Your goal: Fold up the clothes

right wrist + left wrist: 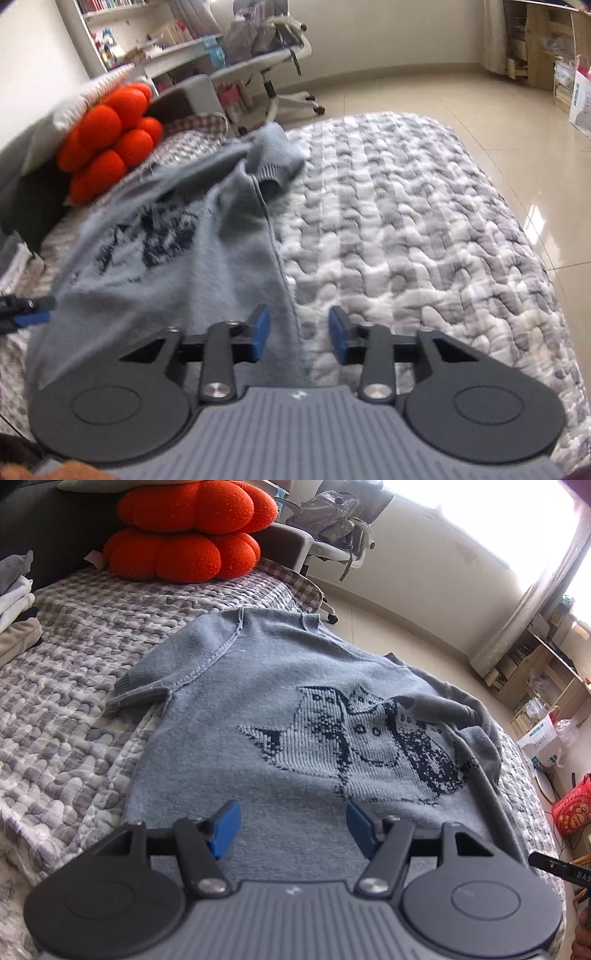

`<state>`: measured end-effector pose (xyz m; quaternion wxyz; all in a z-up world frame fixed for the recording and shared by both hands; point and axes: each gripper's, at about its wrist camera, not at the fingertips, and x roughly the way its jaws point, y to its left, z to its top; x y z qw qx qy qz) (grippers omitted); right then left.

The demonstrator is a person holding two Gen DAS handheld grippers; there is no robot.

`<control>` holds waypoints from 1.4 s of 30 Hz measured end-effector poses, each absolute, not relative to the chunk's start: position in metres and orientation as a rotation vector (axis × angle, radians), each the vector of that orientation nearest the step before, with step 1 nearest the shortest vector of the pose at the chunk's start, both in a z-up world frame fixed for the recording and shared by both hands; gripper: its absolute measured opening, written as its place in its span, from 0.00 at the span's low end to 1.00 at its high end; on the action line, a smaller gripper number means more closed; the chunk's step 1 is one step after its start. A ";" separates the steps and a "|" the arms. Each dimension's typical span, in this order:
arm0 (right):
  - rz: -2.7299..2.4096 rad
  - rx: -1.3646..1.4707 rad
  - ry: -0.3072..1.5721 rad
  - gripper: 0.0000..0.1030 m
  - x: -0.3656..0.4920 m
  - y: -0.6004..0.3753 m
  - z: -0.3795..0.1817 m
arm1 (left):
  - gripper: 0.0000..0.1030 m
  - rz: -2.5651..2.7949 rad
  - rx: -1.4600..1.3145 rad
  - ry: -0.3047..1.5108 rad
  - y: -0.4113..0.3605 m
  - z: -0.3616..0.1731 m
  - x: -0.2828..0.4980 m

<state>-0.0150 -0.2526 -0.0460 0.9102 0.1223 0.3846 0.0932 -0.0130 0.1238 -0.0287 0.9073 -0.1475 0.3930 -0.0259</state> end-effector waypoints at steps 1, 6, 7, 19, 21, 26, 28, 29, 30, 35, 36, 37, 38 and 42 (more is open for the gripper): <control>0.197 0.237 0.794 0.18 -0.016 -0.253 -0.046 | 0.63 -0.051 -0.300 0.813 0.123 -0.029 -0.013; 0.194 0.182 0.778 0.01 -0.023 -0.249 -0.045 | 0.63 -0.045 -0.285 0.823 0.122 -0.031 -0.012; 0.183 0.172 0.767 0.01 -0.026 -0.249 -0.043 | 0.63 -0.045 -0.286 0.823 0.123 -0.031 -0.012; -0.023 0.150 0.782 0.00 -0.028 -0.276 -0.047 | 0.63 -0.045 -0.303 0.843 0.133 -0.032 -0.013; -0.015 0.188 0.780 0.00 -0.027 -0.281 -0.048 | 0.63 -0.046 -0.309 0.843 0.135 -0.032 -0.014; 0.006 0.279 0.748 0.14 -0.026 -0.292 -0.046 | 0.63 -0.046 -0.311 0.845 0.137 -0.032 -0.014; 0.024 0.306 0.745 0.22 -0.026 -0.290 -0.044 | 0.63 -0.045 -0.312 0.846 0.138 -0.032 -0.015; 0.036 0.316 0.745 0.41 -0.025 -0.289 -0.043 | 0.64 -0.044 -0.313 0.846 0.138 -0.032 -0.015; 0.047 0.321 0.740 0.51 -0.026 -0.288 -0.042 | 0.64 -0.043 -0.315 0.846 0.139 -0.032 -0.015; 0.120 0.272 0.749 0.51 -0.029 -0.272 -0.039 | 0.64 -0.039 -0.317 0.850 0.140 -0.033 -0.014; 0.130 0.260 0.760 0.51 -0.029 -0.269 -0.041 | 0.64 -0.039 -0.315 0.851 0.140 -0.033 -0.013; 0.139 0.247 0.772 0.51 -0.029 -0.266 -0.042 | 0.64 -0.039 -0.312 0.851 0.139 -0.033 -0.013; 0.148 0.234 0.784 0.46 -0.028 -0.262 -0.044 | 0.64 -0.039 -0.309 0.851 0.139 -0.033 -0.013; 0.147 0.163 0.792 0.22 -0.030 -0.255 -0.045 | 0.65 -0.039 -0.304 0.853 0.139 -0.033 -0.013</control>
